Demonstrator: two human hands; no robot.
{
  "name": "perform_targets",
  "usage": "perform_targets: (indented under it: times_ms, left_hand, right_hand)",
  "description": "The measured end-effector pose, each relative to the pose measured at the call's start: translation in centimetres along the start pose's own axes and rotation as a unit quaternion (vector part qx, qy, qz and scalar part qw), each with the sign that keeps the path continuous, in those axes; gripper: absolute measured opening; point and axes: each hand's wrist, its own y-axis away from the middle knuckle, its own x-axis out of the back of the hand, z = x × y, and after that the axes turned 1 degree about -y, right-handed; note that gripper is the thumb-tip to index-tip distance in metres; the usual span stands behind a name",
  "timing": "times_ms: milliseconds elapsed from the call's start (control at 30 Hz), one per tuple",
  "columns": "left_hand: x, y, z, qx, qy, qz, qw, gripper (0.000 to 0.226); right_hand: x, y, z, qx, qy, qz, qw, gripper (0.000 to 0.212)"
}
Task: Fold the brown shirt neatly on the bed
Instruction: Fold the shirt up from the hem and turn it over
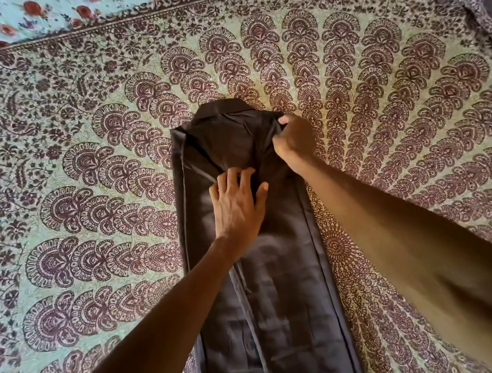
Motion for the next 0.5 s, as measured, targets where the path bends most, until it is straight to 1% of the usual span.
perform_targets:
  times_ms: [133,233,300,367,433,500]
  left_hand:
    - [0.1,1.8,0.6,0.003,-0.035,0.011,0.999,0.034]
    - [0.0,4.1,0.5,0.013,-0.032,0.031,0.999,0.033]
    - [-0.3,6.0,0.3,-0.037,-0.038,0.024,0.998,0.027]
    - [-1.1,7.7,0.3,-0.123,-0.031,0.0,0.992,0.021]
    - [-1.9,8.9,0.5,-0.194,-0.028,-0.021,0.98,0.021]
    - [-2.7,9.2,0.8,-0.223,-0.025,-0.047,0.973,0.026]
  right_hand:
    - [-0.1,0.0,0.5,0.05,0.042,0.018,0.998,0.03]
    - [-0.3,-0.1,1.0,0.086,0.084,0.029,0.992,0.034]
    - [-0.5,-0.3,1.4,0.097,0.095,0.028,0.99,0.036]
    - [-0.5,-0.6,1.6,0.098,0.078,0.02,0.992,0.033]
    - [-0.2,-0.7,2.0,0.095,0.03,0.01,0.995,0.03]
    - [0.4,-0.6,2.8,0.097,-0.005,0.004,0.995,0.035]
